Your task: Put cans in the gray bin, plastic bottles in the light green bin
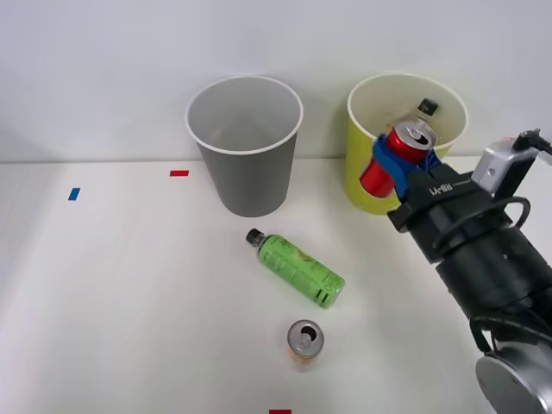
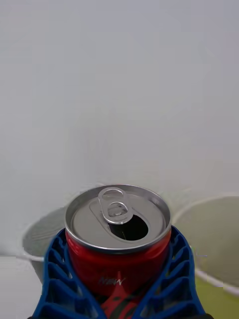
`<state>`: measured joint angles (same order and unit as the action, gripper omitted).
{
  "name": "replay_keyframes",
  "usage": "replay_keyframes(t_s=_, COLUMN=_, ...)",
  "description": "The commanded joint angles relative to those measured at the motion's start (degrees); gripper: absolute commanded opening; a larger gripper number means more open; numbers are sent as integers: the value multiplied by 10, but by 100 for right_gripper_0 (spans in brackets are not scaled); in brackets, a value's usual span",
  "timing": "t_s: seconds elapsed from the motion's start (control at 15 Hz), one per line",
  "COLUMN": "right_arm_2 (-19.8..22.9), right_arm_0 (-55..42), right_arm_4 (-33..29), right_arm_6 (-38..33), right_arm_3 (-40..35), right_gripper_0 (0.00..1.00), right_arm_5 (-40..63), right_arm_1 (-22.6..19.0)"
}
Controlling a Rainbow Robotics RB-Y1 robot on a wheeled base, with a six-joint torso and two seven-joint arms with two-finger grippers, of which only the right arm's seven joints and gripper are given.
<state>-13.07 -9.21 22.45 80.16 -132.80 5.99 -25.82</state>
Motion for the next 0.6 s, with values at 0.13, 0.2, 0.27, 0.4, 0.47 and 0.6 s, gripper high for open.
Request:
replay_keyframes(t_s=0.13, right_arm_2=-7, right_arm_0=90, right_arm_4=36, right_arm_6=-4, right_arm_3=-2, right_gripper_0=0, right_arm_5=75, right_arm_1=-17)
replay_keyframes(t_s=0.2, right_arm_2=-6, right_arm_0=114, right_arm_4=39, right_arm_6=-6, right_arm_3=-2, right_gripper_0=0, right_arm_5=106, right_arm_1=-16)
replay_keyframes(t_s=0.27, right_arm_2=-6, right_arm_0=136, right_arm_4=40, right_arm_6=-11, right_arm_3=-2, right_gripper_0=0, right_arm_5=133, right_arm_1=-11)
replay_keyframes(t_s=0.4, right_arm_2=-15, right_arm_0=194, right_arm_4=41, right_arm_6=-40, right_arm_3=22, right_gripper_0=0, right_arm_5=161, right_arm_1=3)
replay_keyframes(t_s=0.47, right_arm_2=-28, right_arm_0=222, right_arm_4=34, right_arm_6=-53, right_arm_3=50, right_gripper_0=0, right_arm_5=144, right_arm_1=6)
replay_keyframes(t_s=0.6, right_arm_2=-61, right_arm_0=278, right_arm_4=-16, right_arm_6=-95, right_arm_3=134, right_gripper_0=0, right_arm_5=68, right_arm_1=16)
